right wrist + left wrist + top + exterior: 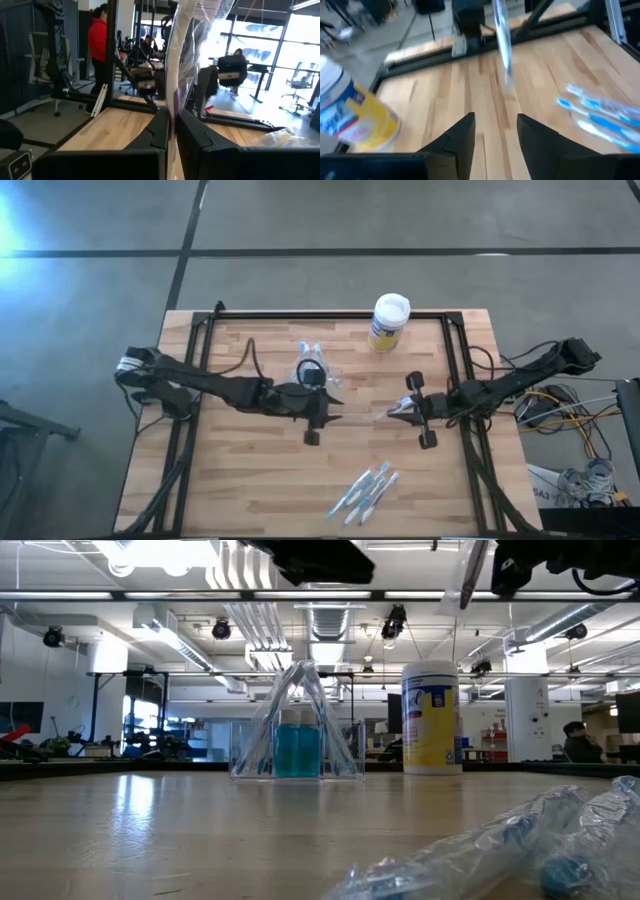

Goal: Pick & Place toothbrushing station
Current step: Put the purple toothbrush into the transparent organizer

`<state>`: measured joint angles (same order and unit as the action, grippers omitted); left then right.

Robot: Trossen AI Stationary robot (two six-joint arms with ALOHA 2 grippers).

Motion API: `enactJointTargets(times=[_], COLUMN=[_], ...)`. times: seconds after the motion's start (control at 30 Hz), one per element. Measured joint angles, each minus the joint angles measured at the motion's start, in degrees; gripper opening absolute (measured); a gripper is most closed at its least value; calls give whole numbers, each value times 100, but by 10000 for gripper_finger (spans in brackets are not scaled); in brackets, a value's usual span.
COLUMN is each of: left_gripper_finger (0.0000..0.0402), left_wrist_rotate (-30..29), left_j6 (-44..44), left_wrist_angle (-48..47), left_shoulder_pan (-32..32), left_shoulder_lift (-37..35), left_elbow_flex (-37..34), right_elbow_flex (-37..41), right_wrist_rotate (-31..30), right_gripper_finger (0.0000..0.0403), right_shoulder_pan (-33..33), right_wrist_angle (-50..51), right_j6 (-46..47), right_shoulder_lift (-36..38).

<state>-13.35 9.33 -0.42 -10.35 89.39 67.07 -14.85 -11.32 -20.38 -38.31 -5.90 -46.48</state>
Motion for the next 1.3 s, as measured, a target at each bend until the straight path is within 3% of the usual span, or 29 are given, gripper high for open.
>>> enactJointTargets(times=[0.13,0.3,0.37,0.57,0.97,1.3], left_gripper_finger=[123,29,9,4,6,7], left_wrist_rotate=[-12,-140,-166,-205,-307,-471], left_j6=[-291,-382,-387,-1068,-926,-1185], left_wrist_angle=[-301,-65,-21,56,985,1118], left_shoulder_pan=[-87,-328,-376,-385,-380,-379], left_shoulder_lift=[-552,-1462,-1861,-3083,-5336,-6196], left_elbow_flex=[-316,-1043,-1355,-2234,-4228,-4996], right_elbow_flex=[-100,-291,-311,-524,-322,-11], right_wrist_rotate=[-65,35,148,232,140,-312], right_gripper_finger=[13,13,13,13,13,13], right_shoulder_pan=[2,5,12,98,105,131], right_wrist_angle=[701,1955,2265,3659,4762,4923], right_j6=[3,48,131,595,723,860], right_shoulder_lift=[603,1542,1914,2927,4651,4647])
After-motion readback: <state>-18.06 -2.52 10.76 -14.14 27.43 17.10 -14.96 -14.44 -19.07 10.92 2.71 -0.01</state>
